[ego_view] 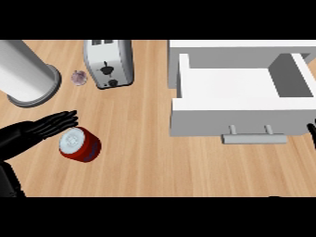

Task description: Pick up the can, place it into the drawer and close the drawer

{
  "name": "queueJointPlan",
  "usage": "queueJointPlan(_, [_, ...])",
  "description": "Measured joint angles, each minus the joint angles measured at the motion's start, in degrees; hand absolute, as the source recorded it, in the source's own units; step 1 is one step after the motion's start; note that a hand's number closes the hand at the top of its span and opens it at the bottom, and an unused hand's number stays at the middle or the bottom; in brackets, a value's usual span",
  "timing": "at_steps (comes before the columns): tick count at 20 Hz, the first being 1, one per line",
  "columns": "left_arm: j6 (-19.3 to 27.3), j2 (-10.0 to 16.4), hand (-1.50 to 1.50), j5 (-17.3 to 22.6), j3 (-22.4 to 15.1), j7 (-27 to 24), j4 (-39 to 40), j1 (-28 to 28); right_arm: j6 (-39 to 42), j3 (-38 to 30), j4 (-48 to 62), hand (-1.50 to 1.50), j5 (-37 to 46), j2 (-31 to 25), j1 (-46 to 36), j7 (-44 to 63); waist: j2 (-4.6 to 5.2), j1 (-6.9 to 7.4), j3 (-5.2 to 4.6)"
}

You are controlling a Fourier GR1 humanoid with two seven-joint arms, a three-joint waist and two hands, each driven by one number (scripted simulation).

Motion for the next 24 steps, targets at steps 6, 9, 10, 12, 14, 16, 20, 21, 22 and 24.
queueJointPlan(6, [1.79,-0.86,-1.5,-8.23,0.15,-5.61,4.12,-1.45,0.71,-0.45,0.95,-1.5,-0.31,-0.25,-0.76,0.38,0.06,-0.1,-0.02])
queueJointPlan(9, [3.36,-0.57,-1.5,-11.7,-0.46,-8.49,8.33,-4.15,0.32,-0.06,2.26,-1.5,0.5,0.12,-2.11,-0.18,0.18,-0.35,-0.05])
queueJointPlan(10, [4.08,-0.49,-1.5,-13.04,-0.92,-9.84,9.15,-4.33,0.33,-0.52,2.3,-1.5,0.12,-0.08,-2.46,0.03,0.19,-0.38,-0.06])
queueJointPlan(12, [5.43,0.41,-1.5,-15.19,-1.54,-12.53,11.85,-5.29,0.46,-0.83,2.41,-1.5,-0.33,-0.14,-2.68,0.18,0.24,-0.55,-0.08])
queueJointPlan(14, [7.37,0.57,-1.5,-17.48,-2.96,-15.28,13.25,-5.14,0.53,-0.24,1.81,-1.5,-0.08,0.4,-1.92,-0.02,0.23,-0.62,-0.09])
queueJointPlan(16, [9.15,1.28,-1.5,-19.24,-4.25,-17.94,15.4,-5.67,1.04,-0.49,1.74,-1.5,-0.38,0.17,-1.5,-0.42,0.28,-0.82,-0.11])
queueJointPlan(20, [12.59,2.4,-1.5,-21.65,-7.05,-22.47,19.6,-7.35,0.78,0.19,1.89,-1.5,0.53,0.44,-2.12,-0.37,0.36,-0.98,-0.13])
queueJointPlan(21, [13.51,2.69,-1.5,-22.24,-7.81,-23.81,20.66,-7.37,1.1,-0.14,1.76,-1.5,0.08,0.28,-1.81,-0.59,0.38,-1.08,-0.13])
queueJointPlan(22, [14.75,2.77,-1.5,-23.14,-8.72,-25.18,21.8,-7.7,1.11,-0.18,1.61,-1.5,0.05,0.27,-1.9,-0.62,0.39,-1.14,-0.13])
queueJointPlan(24, [16.44,3.78,-1.5,-24.17,-10.11,-27.93,24.13,-8.05,1.16,-0.79,1.55,-1.5,-0.5,-0.13,-2.47,-0.07,0.43,-1.2,-0.15])
